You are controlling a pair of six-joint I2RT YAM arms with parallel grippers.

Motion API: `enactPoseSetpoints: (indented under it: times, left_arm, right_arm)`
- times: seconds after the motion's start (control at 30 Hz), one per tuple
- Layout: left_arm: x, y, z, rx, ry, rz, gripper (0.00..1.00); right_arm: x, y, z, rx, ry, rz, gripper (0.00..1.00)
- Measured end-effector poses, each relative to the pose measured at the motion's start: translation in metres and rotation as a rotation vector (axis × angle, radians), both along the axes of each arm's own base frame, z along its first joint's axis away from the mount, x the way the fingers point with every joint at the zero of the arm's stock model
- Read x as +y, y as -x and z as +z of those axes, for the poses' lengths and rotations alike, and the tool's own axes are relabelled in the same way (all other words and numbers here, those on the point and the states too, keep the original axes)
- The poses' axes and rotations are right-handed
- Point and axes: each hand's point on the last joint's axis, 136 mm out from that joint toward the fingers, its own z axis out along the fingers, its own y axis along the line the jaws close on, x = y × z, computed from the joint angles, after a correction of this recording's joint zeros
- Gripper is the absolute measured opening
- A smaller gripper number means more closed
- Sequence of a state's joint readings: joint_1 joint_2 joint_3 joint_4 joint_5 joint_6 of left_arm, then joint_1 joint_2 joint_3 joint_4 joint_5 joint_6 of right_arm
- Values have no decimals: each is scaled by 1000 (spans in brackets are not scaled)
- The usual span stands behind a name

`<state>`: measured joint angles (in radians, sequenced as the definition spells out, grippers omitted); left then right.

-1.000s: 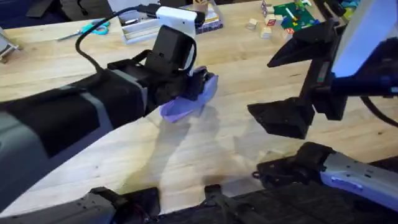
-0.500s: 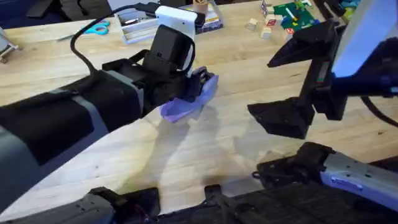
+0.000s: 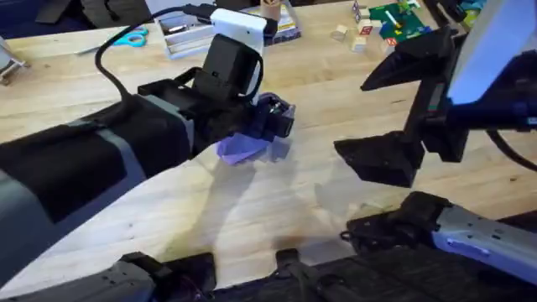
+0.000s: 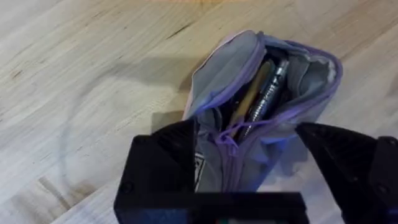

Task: Unzip the bag, pick up the pens from the table one at a time and place them inside, then zip the bag closed.

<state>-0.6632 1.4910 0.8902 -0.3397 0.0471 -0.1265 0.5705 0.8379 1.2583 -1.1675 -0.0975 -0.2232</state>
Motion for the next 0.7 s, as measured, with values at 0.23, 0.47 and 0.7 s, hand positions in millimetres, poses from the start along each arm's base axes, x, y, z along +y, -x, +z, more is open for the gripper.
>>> enactPoseSetpoints:
  times: [0.23,0.47,0.7]
  left_arm:
    - [6,-2,21,-57,9,22,994]
    - [26,2,73,-182,34,60,994]
    - [53,27,85,-158,-5,72,993]
  right_arm:
    - [0,0,0,0,0,0,998]
    - [0,0,0,0,0,0,998]
    - [0,0,0,0,0,0,998]
